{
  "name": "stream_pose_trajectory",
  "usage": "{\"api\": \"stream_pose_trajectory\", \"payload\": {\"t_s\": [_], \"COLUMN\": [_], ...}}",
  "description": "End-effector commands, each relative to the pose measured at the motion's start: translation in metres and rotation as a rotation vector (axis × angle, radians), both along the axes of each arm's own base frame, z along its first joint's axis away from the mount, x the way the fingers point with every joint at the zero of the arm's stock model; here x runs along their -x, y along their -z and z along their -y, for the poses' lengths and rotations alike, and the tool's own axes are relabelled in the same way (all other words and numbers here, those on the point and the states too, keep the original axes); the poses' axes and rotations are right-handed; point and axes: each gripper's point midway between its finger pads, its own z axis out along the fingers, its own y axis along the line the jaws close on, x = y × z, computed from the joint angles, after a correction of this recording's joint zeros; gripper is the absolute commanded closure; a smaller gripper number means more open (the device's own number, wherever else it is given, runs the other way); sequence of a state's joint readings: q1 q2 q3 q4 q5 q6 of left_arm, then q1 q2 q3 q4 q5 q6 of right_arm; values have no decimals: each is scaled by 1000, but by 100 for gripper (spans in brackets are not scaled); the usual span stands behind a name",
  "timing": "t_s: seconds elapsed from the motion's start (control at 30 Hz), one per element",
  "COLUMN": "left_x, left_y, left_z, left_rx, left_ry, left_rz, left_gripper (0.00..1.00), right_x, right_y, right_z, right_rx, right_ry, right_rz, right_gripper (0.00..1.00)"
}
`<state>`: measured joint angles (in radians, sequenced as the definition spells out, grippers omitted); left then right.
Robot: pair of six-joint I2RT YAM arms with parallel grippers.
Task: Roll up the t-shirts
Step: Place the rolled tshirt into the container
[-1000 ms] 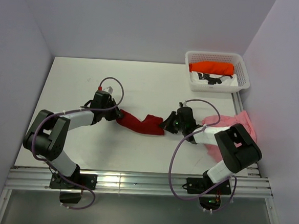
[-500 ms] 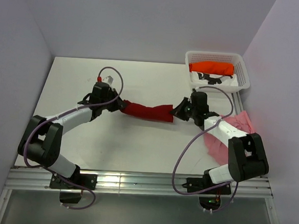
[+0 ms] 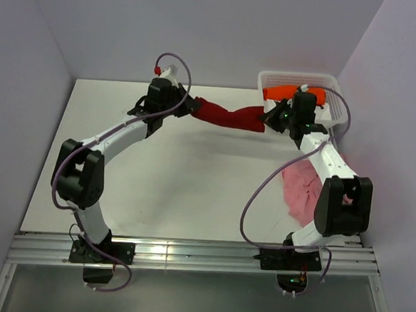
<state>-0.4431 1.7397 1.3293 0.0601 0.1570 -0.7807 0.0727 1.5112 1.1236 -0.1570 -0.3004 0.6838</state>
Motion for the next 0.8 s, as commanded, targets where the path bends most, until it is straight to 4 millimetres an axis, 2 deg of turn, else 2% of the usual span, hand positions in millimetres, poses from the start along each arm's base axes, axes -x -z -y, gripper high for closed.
{"api": "stream_pose_trajectory", "payload": {"t_s": [0.0,0.03,0.07,0.1,0.13,0.17,0.2,0.23,0.27,0.3,0.33,0.37,0.4,0.43,0.47,0.5,0.53,0.57,0.6,0.63,0.67,0.7,0.73,0.77], "left_x": [-22,-28,-32,-37,-42,-44,-47,-49,-51,-50,-49,-49,-48,-47,-46,-47,-48,-48,-48,-50,-49,-50,-52,-53], "left_y": [-45,-40,-43,-56,-53,-56,-71,-71,-86,-92,-86,-106,-108,-94,-94,-117,-96,-117,-118,-98,-112,-106,-100,-86], "left_z": [21,26,30,34,41,47,53,65,73,82,99,109,119,137,148,157,176,184,191,204,209,212,214,214], "left_rx": [68,70,85,101,101,105,118,118,131,134,120,132,130,112,111,128,105,122,121,103,114,110,112,105], "left_ry": [15,17,27,33,38,44,56,83,103,130,167,186,207,245,271,284,327,345,359,378,382,383,375,370], "left_rz": [104,101,111,143,152,166,203,232,276,300,322,374,392,396,409,461,446,489,497,482,512,509,497,474], "left_gripper": [100,100,100,100,100,100,100,100,100,100,100,100,100,99,100,100,100,100,100,100,100,100,100,100], "right_x": [-29,-34,-42,-50,-57,-64,-72,-78,-84,-91,-95,-102,-108,-113,-118,-123,-126,-130,-134,-137,-140,-142,-145,-147], "right_y": [-25,-27,-21,-30,-31,-24,-33,-33,-27,-34,-33,-26,-31,-29,-18,-18,-14,1,3,10,27,30,46,51], "right_z": [15,19,22,24,39,45,55,61,67,80,86,91,96,106,111,115,124,128,132,137,141,142,142,140], "right_rx": [-11,-13,-15,-15,-14,-15,-19,-20,-23,-17,-13,-12,-8,-5,-5,-6,-2,0,7,20,28,32,30,26], "right_ry": [25,34,40,44,77,88,110,121,136,168,182,192,206,226,237,245,264,270,278,292,298,300,297,293], "right_rz": [43,46,32,50,50,35,52,53,38,53,50,36,47,42,22,26,18,-9,-17,-31,-65,-77,-108,-116], "right_gripper": [100,100,100,100,100,100,100,100,100,100,100,100,100,100,100,100,100,100,100,100,100,100,100,100]}}
